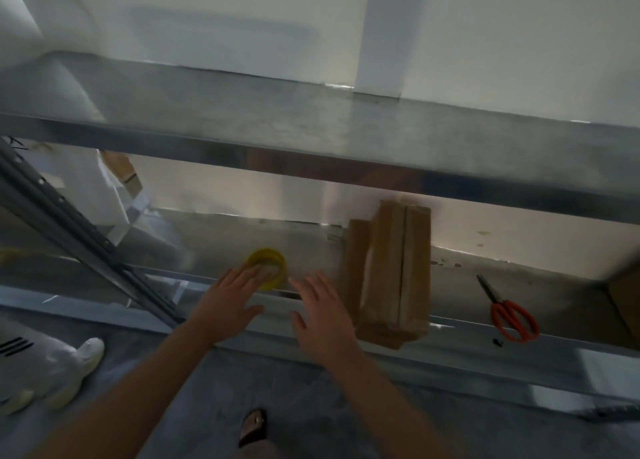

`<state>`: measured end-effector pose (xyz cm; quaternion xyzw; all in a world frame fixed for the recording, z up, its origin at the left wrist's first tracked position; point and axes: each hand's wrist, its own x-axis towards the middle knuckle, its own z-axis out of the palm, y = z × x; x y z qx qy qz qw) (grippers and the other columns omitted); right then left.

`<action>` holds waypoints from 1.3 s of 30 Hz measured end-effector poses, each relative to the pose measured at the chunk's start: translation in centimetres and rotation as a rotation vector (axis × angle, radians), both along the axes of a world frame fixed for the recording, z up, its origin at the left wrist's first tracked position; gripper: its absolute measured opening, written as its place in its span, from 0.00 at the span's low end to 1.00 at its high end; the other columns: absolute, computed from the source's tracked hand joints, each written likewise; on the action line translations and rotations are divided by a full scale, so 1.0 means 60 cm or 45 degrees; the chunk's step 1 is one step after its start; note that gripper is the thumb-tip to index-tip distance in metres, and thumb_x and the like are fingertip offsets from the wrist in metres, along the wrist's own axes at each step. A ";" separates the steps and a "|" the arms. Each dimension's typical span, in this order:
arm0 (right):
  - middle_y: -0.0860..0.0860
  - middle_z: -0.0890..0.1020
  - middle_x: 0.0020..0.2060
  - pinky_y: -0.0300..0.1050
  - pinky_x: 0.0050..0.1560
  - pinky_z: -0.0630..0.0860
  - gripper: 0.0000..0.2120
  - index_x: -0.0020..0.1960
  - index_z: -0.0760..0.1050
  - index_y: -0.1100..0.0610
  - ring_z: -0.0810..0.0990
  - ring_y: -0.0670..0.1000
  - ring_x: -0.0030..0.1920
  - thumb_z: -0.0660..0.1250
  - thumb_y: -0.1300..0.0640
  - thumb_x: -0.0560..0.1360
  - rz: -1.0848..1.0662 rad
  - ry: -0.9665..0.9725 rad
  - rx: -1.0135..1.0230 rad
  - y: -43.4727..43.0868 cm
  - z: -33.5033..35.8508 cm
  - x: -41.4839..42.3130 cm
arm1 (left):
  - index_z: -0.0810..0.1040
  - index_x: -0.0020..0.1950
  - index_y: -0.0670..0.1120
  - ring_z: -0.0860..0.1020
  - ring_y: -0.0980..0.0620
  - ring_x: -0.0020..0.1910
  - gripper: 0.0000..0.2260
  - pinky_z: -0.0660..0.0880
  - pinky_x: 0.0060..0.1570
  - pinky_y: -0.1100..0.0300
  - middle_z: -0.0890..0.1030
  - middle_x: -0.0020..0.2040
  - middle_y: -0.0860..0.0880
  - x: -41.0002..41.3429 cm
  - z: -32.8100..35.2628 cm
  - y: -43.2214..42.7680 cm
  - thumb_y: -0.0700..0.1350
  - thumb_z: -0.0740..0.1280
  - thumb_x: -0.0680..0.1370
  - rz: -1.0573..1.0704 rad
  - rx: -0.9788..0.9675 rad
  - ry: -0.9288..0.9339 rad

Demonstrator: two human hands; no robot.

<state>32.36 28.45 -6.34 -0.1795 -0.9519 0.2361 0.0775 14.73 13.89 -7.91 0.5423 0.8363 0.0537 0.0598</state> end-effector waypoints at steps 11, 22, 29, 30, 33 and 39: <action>0.52 0.73 0.66 0.45 0.71 0.62 0.24 0.67 0.73 0.53 0.67 0.54 0.70 0.67 0.43 0.74 -0.456 -0.301 -0.117 0.005 -0.124 -0.142 | 0.56 0.78 0.50 0.49 0.47 0.78 0.28 0.42 0.75 0.52 0.56 0.78 0.48 -0.143 -0.078 0.016 0.57 0.56 0.80 -0.353 -0.323 0.034; 0.51 0.80 0.47 0.47 0.50 0.70 0.05 0.45 0.81 0.55 0.76 0.54 0.53 0.69 0.54 0.75 -0.607 -0.159 -0.102 -0.005 -0.126 -0.157 | 0.83 0.43 0.47 0.83 0.48 0.47 0.15 0.80 0.48 0.59 0.82 0.42 0.51 -0.149 -0.066 0.046 0.48 0.81 0.61 -0.548 0.122 0.157; 0.54 0.79 0.48 0.48 0.52 0.71 0.07 0.49 0.78 0.59 0.76 0.54 0.52 0.65 0.56 0.79 -0.528 -0.166 -0.226 -0.016 -0.091 -0.118 | 0.82 0.44 0.48 0.81 0.50 0.44 0.13 0.76 0.49 0.61 0.81 0.42 0.52 -0.134 -0.041 0.040 0.51 0.59 0.74 -0.669 0.255 0.083; 0.54 0.80 0.47 0.48 0.51 0.72 0.07 0.49 0.78 0.58 0.76 0.54 0.51 0.65 0.55 0.79 -0.533 -0.153 -0.259 -0.018 -0.080 -0.112 | 0.81 0.44 0.47 0.81 0.49 0.44 0.14 0.73 0.50 0.60 0.82 0.43 0.51 -0.131 -0.035 0.036 0.51 0.58 0.73 -0.659 0.255 0.079; 0.53 0.82 0.47 0.50 0.51 0.75 0.06 0.51 0.79 0.54 0.79 0.54 0.49 0.66 0.53 0.79 -0.501 -0.151 -0.301 -0.021 -0.048 -0.098 | 0.80 0.46 0.45 0.81 0.45 0.46 0.15 0.69 0.49 0.58 0.82 0.45 0.47 -0.121 -0.017 0.021 0.51 0.57 0.74 -0.557 0.215 -0.010; 0.47 0.83 0.41 0.41 0.46 0.74 0.13 0.55 0.78 0.50 0.80 0.46 0.43 0.74 0.49 0.72 -0.574 -0.132 -0.445 -0.006 -0.002 -0.044 | 0.69 0.65 0.51 0.72 0.47 0.58 0.16 0.65 0.60 0.59 0.77 0.61 0.46 -0.064 0.012 -0.018 0.48 0.62 0.77 -0.498 0.324 -0.311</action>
